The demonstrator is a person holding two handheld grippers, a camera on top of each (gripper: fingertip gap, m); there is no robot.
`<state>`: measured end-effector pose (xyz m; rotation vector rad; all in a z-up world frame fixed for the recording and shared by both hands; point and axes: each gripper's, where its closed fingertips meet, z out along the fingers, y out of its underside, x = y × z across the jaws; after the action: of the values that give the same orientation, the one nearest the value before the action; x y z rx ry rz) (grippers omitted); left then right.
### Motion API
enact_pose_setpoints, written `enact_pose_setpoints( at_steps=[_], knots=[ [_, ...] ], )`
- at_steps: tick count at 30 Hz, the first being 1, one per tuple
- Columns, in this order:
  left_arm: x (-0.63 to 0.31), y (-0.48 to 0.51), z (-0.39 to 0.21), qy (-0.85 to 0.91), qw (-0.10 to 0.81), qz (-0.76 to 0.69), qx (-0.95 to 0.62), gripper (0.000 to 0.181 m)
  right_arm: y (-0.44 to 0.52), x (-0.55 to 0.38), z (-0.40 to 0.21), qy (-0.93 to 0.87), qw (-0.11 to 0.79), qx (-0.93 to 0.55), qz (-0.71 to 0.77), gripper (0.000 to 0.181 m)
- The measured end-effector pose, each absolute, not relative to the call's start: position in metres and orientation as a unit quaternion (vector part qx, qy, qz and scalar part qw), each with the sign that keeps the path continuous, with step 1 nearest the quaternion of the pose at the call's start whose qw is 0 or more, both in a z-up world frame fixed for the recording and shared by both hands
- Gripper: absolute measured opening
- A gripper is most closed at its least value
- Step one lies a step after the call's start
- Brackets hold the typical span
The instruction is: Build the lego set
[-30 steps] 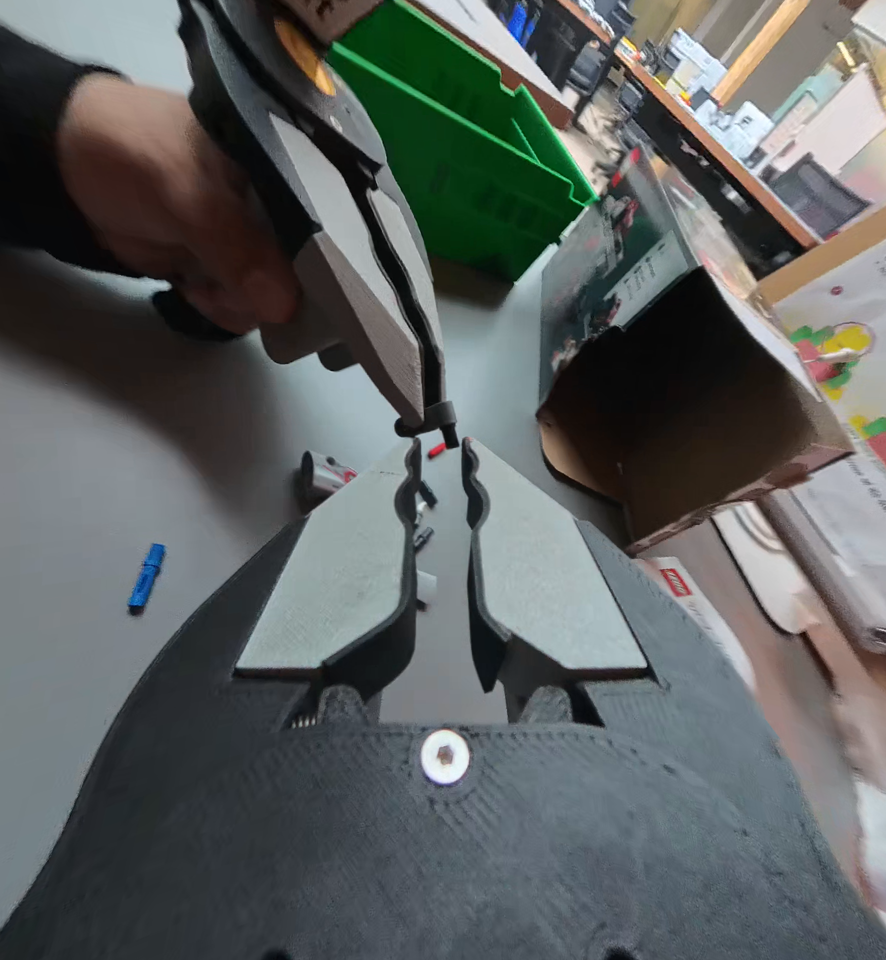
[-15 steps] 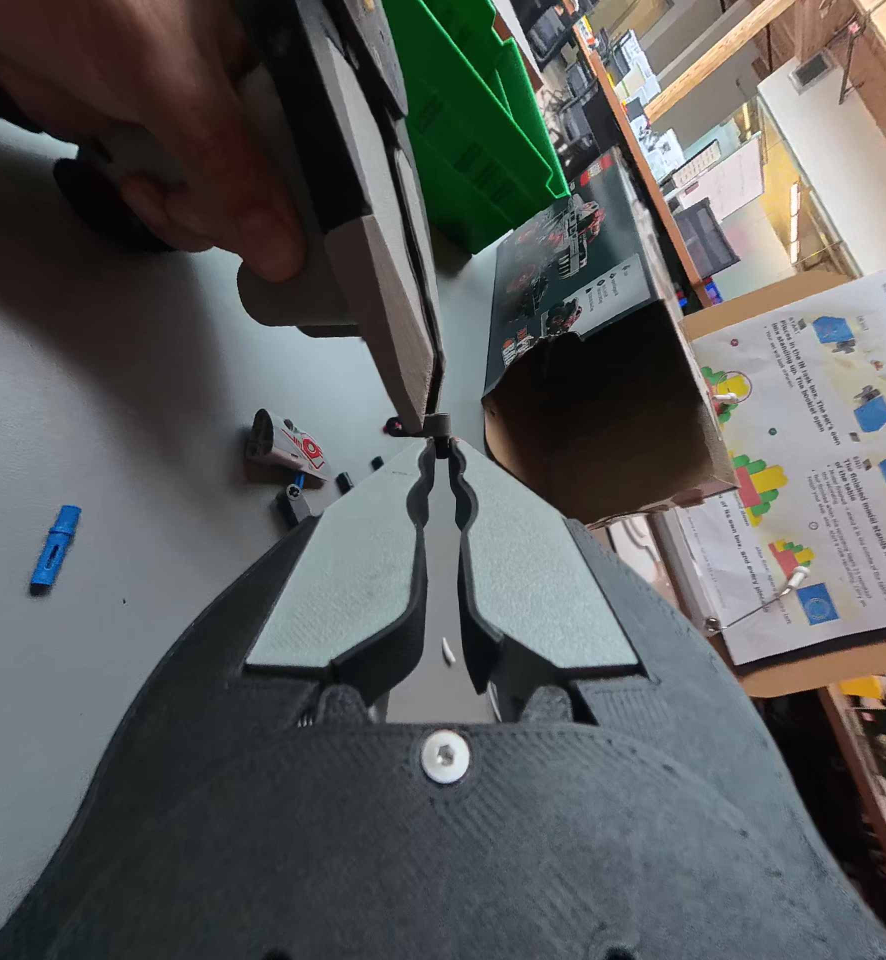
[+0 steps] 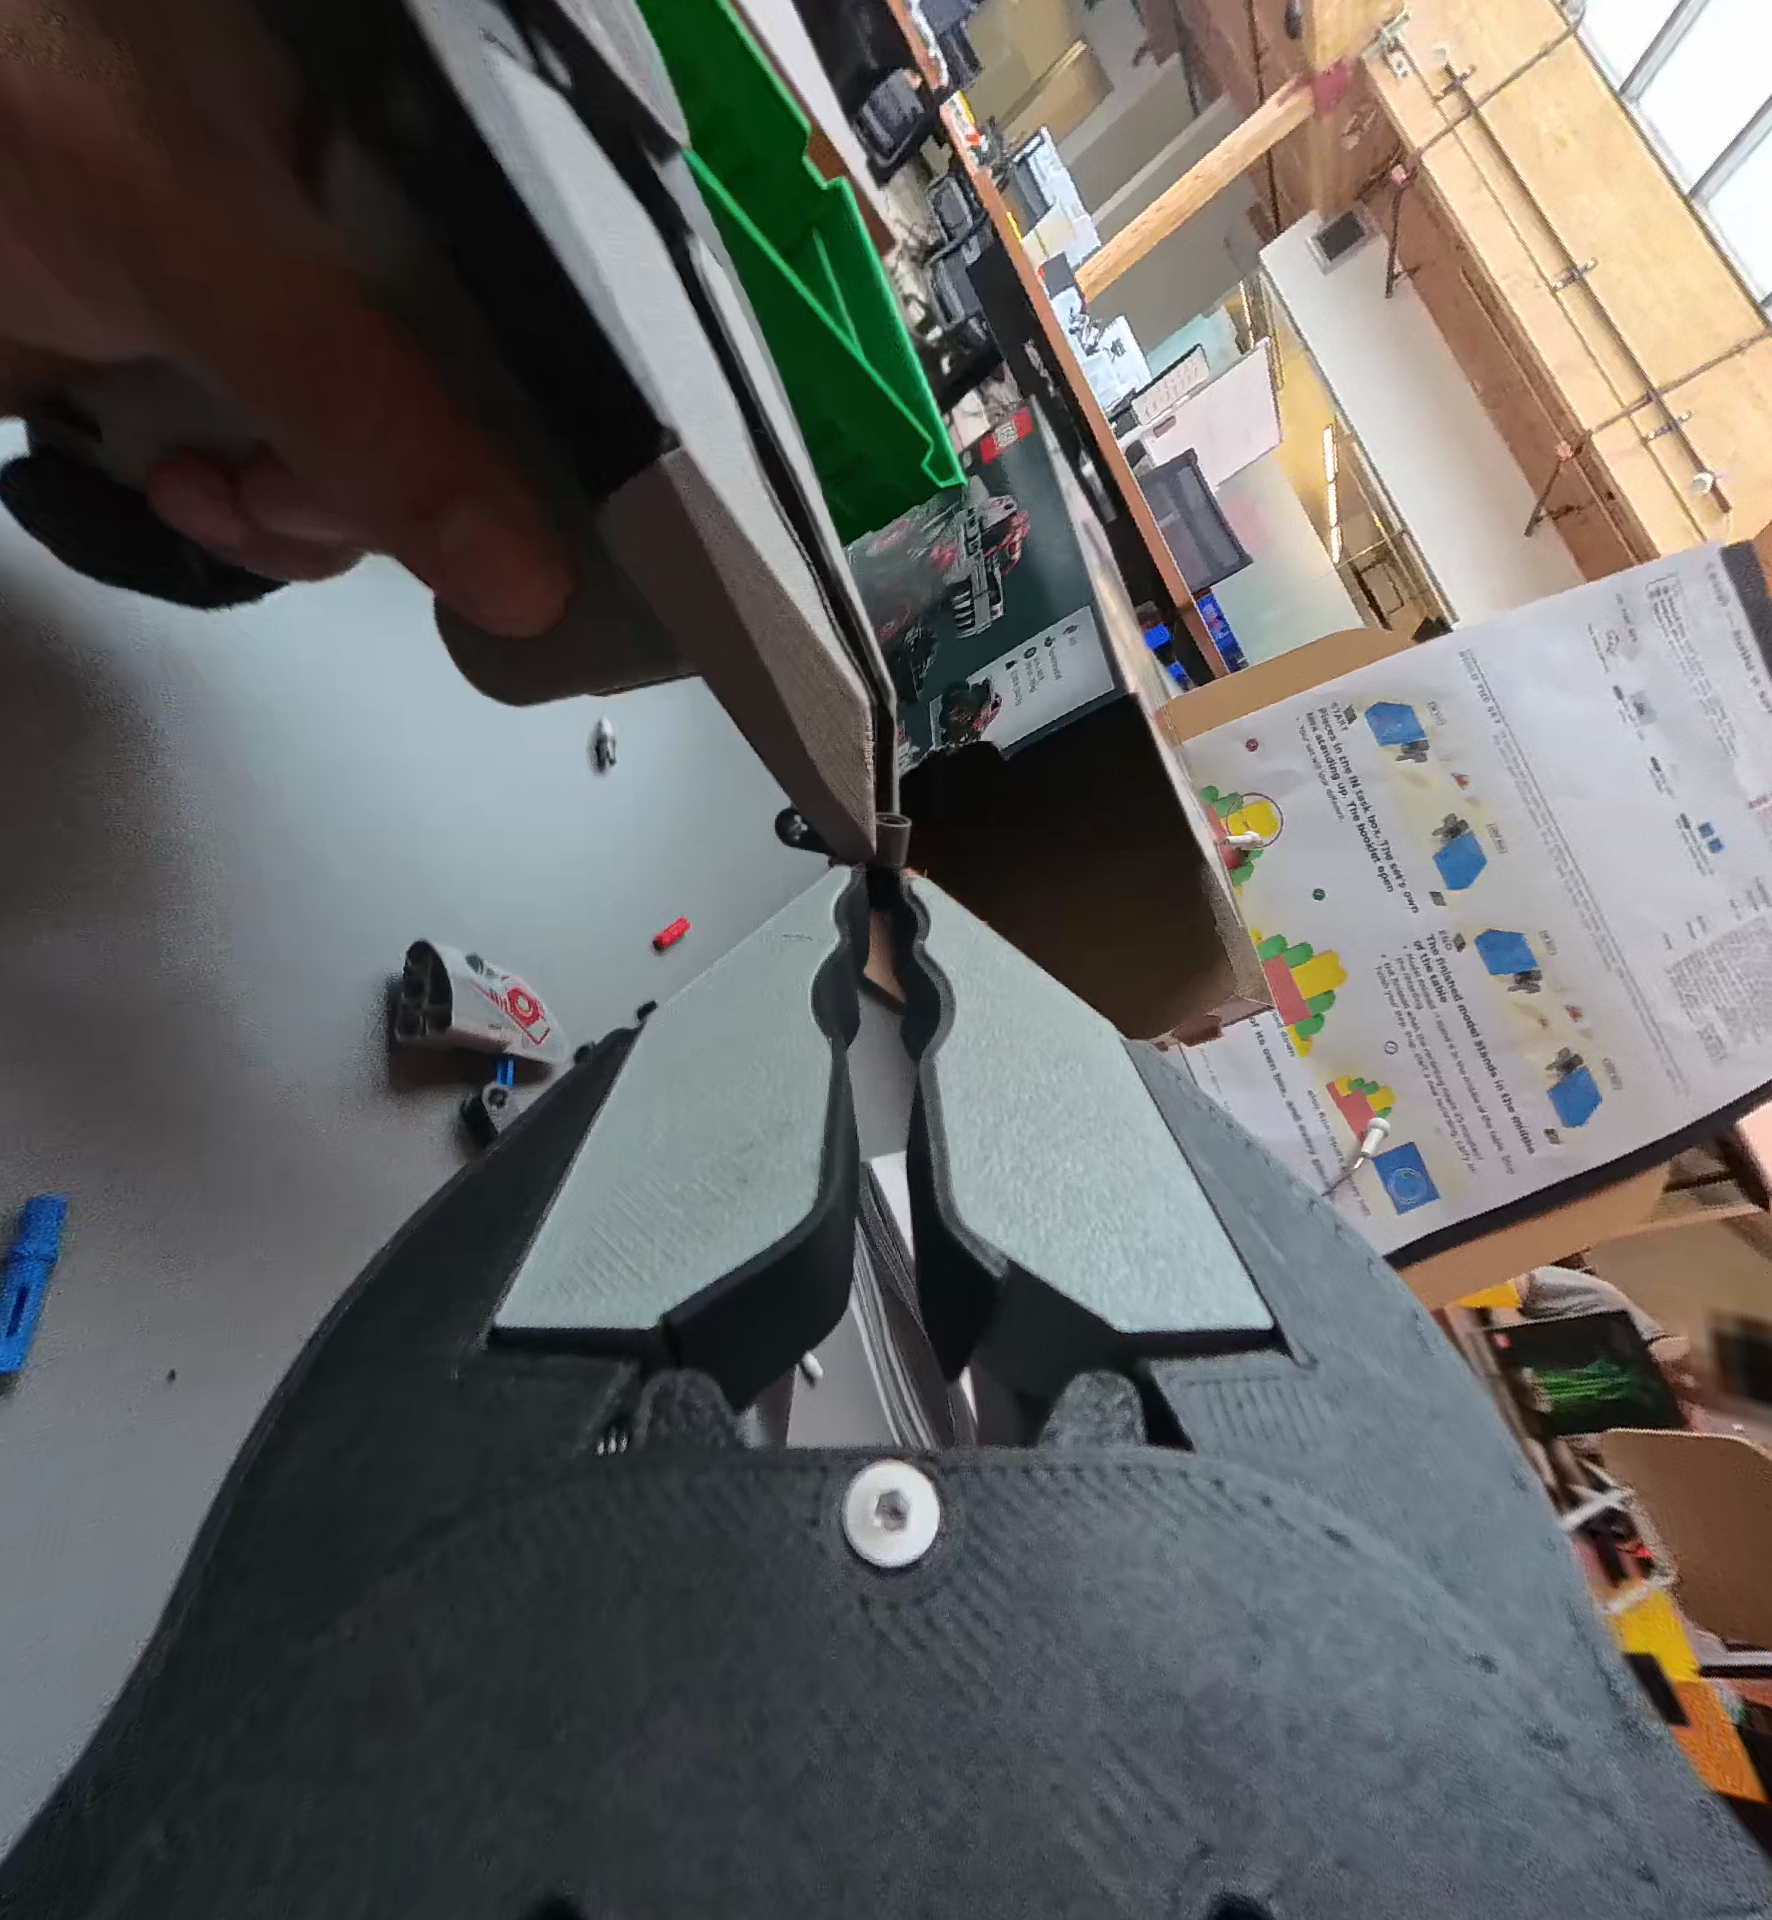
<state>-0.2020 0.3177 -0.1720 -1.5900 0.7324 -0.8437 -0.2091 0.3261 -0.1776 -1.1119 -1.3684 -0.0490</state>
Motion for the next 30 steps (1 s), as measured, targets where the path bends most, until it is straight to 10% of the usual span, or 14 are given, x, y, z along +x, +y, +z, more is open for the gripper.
enact_pose_setpoints(
  at_steps=[6, 11, 24, 30],
  knots=[
    [-0.236, 0.32, -0.128, 0.265, 0.663, -0.327, -0.619, 0.005, 0.368, -0.17, -0.204, -0.57, 0.576, -0.587, -0.014, 0.002],
    [-0.217, 0.338, -0.191, 0.263, 0.519, -0.393, -0.712, 0.006, 0.367, -0.166, -0.159, -0.481, 0.651, -0.581, 0.091, 0.001],
    [-0.196, 0.33, -0.207, 0.309, 0.486, -0.384, -0.721, 0.005, 0.361, -0.162, -0.284, -0.541, 0.352, -0.74, 0.19, 0.002],
    [-0.198, 0.332, -0.212, 0.303, 0.476, -0.38, -0.733, 0.005, 0.365, -0.165, -0.271, -0.543, 0.387, -0.724, 0.177, 0.028]
  ],
)
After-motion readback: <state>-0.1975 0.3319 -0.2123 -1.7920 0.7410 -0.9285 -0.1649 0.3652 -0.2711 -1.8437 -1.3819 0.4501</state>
